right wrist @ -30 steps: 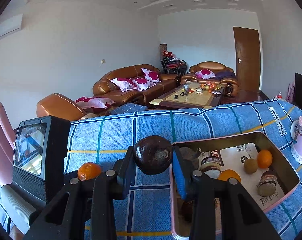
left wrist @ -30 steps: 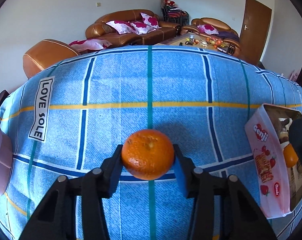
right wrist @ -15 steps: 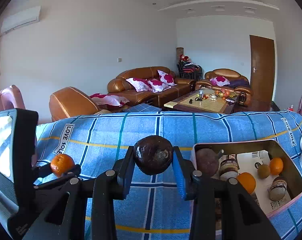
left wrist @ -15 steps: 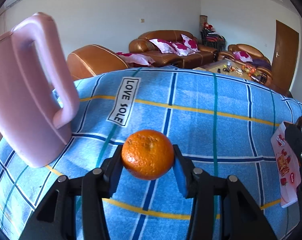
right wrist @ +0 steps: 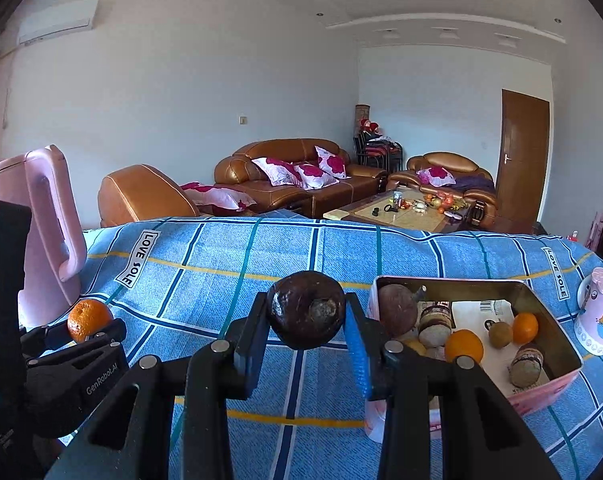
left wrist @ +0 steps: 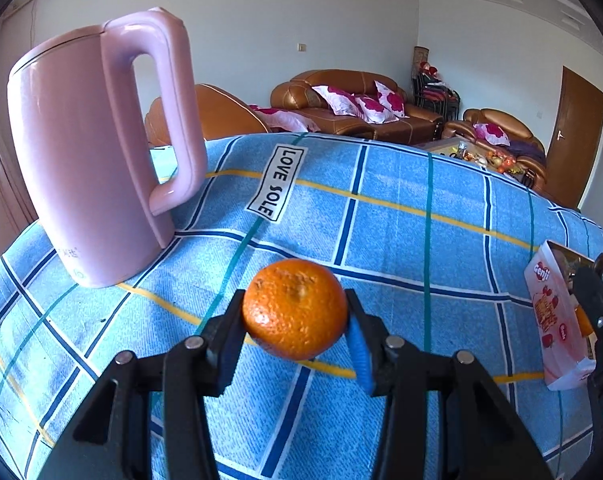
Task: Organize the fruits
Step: 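Grasp the last orange with the left gripper while the right lifts the dark fruit, then carry the orange with the left gripper while the right carries the dark fruit over the tin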
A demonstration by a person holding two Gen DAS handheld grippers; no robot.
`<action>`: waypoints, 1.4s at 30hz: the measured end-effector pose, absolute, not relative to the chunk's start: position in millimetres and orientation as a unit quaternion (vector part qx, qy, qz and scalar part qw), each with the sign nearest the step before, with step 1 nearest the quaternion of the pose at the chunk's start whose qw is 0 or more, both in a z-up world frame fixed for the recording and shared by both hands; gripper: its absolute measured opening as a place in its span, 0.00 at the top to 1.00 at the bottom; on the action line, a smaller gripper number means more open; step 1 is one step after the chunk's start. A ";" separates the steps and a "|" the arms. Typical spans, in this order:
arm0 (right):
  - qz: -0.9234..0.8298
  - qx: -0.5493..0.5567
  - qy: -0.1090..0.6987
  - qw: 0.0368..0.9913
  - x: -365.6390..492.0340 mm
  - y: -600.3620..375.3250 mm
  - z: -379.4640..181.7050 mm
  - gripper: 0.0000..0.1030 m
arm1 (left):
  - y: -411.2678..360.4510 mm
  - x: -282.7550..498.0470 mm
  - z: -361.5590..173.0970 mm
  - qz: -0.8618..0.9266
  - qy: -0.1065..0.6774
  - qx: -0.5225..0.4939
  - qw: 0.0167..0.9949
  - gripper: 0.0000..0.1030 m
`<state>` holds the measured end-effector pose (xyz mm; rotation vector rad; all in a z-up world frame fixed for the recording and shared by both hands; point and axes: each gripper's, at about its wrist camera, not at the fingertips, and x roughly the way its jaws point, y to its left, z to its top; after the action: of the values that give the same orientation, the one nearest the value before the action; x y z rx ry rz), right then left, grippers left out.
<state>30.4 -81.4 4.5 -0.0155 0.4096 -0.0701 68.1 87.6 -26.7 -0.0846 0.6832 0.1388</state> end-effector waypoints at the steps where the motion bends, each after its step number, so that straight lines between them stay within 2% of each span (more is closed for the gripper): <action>1: -0.035 -0.007 0.204 0.978 27.9 -83.1 4.6 0.63 | 86.5 65.9 -26.7 0.066 0.333 -0.041 0.940 0.53; 28: -0.048 -0.002 0.205 0.977 -17.5 -111.7 4.5 0.63 | 42.9 24.7 -22.6 0.045 0.314 -0.021 0.948 0.53; 42: -0.074 -0.015 0.198 0.977 -35.1 -149.1 8.3 0.62 | -7.9 11.4 -17.4 0.010 0.302 0.008 0.953 0.53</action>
<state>-35.1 -149.1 8.3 -0.0302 0.3999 -0.1500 11.4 -7.9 -17.4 0.0172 0.6145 0.0204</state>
